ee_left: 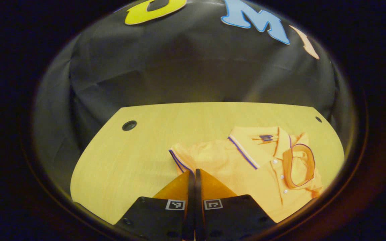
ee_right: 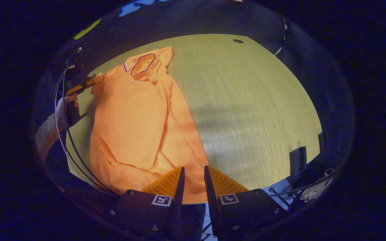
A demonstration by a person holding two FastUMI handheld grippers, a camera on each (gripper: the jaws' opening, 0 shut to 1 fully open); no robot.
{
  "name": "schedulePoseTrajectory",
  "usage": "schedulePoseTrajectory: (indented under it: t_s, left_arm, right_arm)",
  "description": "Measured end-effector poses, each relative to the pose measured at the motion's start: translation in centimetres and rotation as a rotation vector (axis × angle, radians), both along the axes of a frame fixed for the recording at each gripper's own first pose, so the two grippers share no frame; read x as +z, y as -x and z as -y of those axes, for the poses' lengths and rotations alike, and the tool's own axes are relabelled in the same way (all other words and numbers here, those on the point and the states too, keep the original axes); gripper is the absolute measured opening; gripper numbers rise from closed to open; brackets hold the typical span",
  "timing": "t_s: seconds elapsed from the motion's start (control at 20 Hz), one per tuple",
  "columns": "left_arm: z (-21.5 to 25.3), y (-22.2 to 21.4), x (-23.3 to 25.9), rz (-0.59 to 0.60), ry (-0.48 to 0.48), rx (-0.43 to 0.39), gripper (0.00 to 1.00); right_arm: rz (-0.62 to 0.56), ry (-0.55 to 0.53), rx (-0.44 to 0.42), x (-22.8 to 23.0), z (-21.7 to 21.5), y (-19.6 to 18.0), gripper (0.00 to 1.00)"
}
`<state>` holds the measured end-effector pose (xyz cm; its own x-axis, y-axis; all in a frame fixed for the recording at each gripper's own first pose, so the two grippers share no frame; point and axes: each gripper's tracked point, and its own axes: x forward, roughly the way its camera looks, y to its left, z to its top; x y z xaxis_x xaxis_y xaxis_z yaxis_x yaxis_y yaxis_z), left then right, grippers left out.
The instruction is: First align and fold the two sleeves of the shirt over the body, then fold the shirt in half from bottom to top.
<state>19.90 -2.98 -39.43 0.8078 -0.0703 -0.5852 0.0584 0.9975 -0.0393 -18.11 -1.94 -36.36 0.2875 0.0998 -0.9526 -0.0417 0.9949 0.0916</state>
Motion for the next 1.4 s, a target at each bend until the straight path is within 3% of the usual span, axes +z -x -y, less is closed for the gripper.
schedulePoseTrajectory:
  t_s: [0.35,0.45,0.55,0.6,0.7,0.75,0.95,1.2,1.4]
  left_arm:
    - [12.6,1.2,1.4,-0.001,0.057,-0.205,0.08]
    - [13.3,1.5,1.2,-0.016,0.068,-0.215,0.21]
    - [12.6,2.2,1.5,-0.024,0.069,-0.205,0.4]
    - [12.1,2.8,1.6,-0.024,0.07,-0.207,0.37]
    - [9.7,5.0,1.6,-0.03,0.045,-0.201,0.52]
    - [8.1,6.8,1.3,-0.042,0.031,-0.195,0.64]
    - [4.5,12.1,0.7,-0.084,0.017,-0.18,0.63]
    - [0.6,19.4,0.8,-0.132,0.021,-0.147,0.95]
    - [-0.2,25.3,0.1,-0.195,0.045,-0.149,0.95]
  right_arm:
    - [0.002,-0.017,-0.037,-0.3,0.7,0.3,0.37]
    - [0.006,-0.021,-0.042,-0.3,0.9,0.3,0.37]
    - [0.012,-0.025,-0.043,-0.4,1.0,0.1,0.37]
    - [0.011,-0.025,-0.04,-0.4,1.0,0.1,0.37]
    - [0.008,-0.024,-0.02,-0.7,1.0,-0.1,0.37]
    - [0.004,-0.026,-0.007,-1.2,1.0,0.1,0.37]
    - [-0.009,-0.033,0.046,-2.1,0.5,0.1,0.37]
    - [-0.015,-0.03,0.133,-3.2,-1.0,0.1,0.37]
    - [-0.023,-0.035,0.173,-3.8,-1.5,-0.2,0.4]
